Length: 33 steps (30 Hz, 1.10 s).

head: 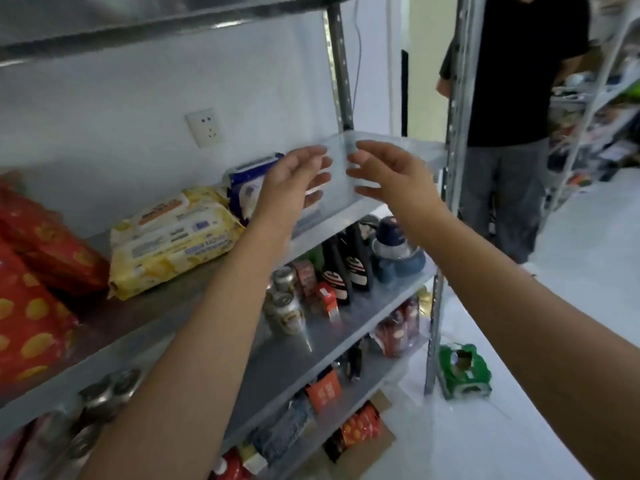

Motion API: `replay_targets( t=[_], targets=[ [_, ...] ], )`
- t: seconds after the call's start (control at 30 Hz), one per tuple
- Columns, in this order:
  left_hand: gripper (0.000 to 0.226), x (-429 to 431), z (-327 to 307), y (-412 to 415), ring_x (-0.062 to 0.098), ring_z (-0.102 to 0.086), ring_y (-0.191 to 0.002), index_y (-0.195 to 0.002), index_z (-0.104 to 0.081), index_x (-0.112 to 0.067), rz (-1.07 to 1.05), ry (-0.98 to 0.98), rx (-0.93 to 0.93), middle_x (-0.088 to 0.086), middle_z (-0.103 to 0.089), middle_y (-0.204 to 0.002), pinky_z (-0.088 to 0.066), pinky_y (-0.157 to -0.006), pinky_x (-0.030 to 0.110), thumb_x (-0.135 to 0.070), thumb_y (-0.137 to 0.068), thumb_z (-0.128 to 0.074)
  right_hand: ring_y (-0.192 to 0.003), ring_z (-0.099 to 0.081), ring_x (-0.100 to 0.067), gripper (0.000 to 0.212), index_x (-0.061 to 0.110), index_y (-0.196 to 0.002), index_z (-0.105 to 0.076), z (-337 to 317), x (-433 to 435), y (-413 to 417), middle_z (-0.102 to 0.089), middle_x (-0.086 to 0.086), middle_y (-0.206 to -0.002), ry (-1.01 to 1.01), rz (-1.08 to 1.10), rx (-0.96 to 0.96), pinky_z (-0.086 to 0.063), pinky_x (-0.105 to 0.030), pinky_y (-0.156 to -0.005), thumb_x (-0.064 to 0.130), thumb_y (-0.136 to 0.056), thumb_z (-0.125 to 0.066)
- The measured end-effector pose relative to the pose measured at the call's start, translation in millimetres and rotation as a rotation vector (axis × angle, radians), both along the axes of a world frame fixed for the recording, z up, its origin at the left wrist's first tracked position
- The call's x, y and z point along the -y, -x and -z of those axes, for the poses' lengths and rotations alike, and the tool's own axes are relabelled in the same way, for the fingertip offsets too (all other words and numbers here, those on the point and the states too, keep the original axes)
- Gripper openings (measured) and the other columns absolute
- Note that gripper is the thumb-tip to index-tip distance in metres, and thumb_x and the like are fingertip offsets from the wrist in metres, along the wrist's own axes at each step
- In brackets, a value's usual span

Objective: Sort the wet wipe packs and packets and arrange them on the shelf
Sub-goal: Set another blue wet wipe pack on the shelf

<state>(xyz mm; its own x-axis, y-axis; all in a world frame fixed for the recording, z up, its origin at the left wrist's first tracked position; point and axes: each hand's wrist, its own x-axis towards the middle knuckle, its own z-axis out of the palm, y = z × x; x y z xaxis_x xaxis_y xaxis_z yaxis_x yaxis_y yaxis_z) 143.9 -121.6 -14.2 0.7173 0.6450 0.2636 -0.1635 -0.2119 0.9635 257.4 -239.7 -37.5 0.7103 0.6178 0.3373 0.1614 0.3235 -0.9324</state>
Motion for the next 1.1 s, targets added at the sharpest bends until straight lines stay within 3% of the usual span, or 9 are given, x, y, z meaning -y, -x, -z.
replay_targets(
  t=[0.13, 0.27, 0.43, 0.6, 0.87, 0.97, 1.1],
  targets=[
    [0.017, 50.5, 30.2, 14.1, 0.013, -0.068, -0.101, -0.105, -0.066, -0.026, 0.182, 0.046, -0.027, -0.003, -0.072, -0.111, -0.051, -0.088, 0.030, -0.018, -0.101, -0.051, -0.103, -0.071, -0.022, 0.026, 0.014, -0.120, -0.065, 30.2, 60.9, 33.3, -0.072, -0.007, -0.114, 0.039, 0.196, -0.044, -0.058, -0.042, -0.091, 0.022, -0.095, -0.065],
    [0.019, 111.5, 62.6, 26.8, 0.016, -0.068, -0.105, -0.104, -0.068, -0.024, 0.334, 0.079, -0.073, -0.001, -0.072, -0.112, -0.054, -0.091, 0.034, -0.016, -0.101, -0.051, -0.100, -0.071, -0.026, 0.030, 0.005, -0.124, -0.063, 55.0, 133.5, 73.9, -0.071, -0.015, -0.113, 0.086, 0.369, -0.074, -0.058, -0.032, -0.077, 0.017, -0.096, -0.063],
    [0.018, 202.2, 86.7, 34.4, 0.011, -0.068, -0.093, -0.104, -0.067, -0.024, 0.568, 0.138, -0.121, -0.008, -0.073, -0.099, -0.049, -0.082, 0.032, -0.015, -0.101, -0.051, -0.101, -0.069, -0.029, 0.027, 0.007, -0.123, -0.063, 71.3, 240.2, 123.9, -0.072, -0.014, -0.111, 0.108, 0.632, -0.133, -0.058, -0.041, -0.089, 0.013, -0.096, -0.061],
    [0.020, 317.5, 101.2, 46.7, 0.016, -0.068, -0.099, -0.112, -0.066, -0.021, 0.840, 0.132, -0.180, -0.002, -0.073, -0.109, -0.051, -0.091, 0.035, -0.015, -0.101, -0.051, -0.109, -0.067, -0.033, 0.031, 0.007, -0.126, -0.061, 80.1, 360.7, 182.5, -0.070, -0.016, -0.117, 0.099, 0.929, -0.193, -0.058, -0.042, -0.091, 0.014, -0.096, -0.061],
    [0.025, 514.8, 112.3, 120.7, 0.016, -0.069, -0.104, -0.123, -0.062, -0.017, 1.269, -0.005, -0.243, 0.000, -0.071, -0.115, -0.055, -0.093, 0.033, -0.018, -0.103, -0.048, -0.107, -0.069, -0.022, 0.032, 0.012, -0.128, -0.060, 101.9, 543.0, 314.0, -0.070, -0.007, -0.117, 0.100, 1.332, -0.278, -0.058, -0.037, -0.091, 0.020, -0.098, -0.059],
    [0.027, 568.3, 125.9, 149.6, 0.017, -0.067, -0.107, -0.126, -0.060, -0.017, 1.337, -0.060, -0.282, 0.001, -0.068, -0.120, -0.055, -0.094, 0.031, -0.019, -0.103, -0.047, -0.107, -0.069, -0.017, 0.033, 0.014, -0.131, -0.058, 118.9, 591.5, 357.6, -0.070, -0.002, -0.118, 0.112, 1.397, -0.332, -0.058, -0.031, -0.089, 0.023, -0.098, -0.058],
    [0.026, 622.2, 170.7, 172.6, 0.016, -0.066, -0.105, -0.125, -0.060, -0.019, 1.376, -0.134, -0.415, 0.001, -0.068, -0.117, -0.055, -0.085, 0.027, -0.020, -0.100, -0.052, -0.104, -0.068, -0.017, 0.037, 0.016, -0.131, -0.058, 160.1, 643.8, 394.6, -0.068, -0.002, -0.114, 0.134, 1.476, -0.529, -0.059, -0.037, -0.089, 0.026, -0.096, -0.062]
  ],
)
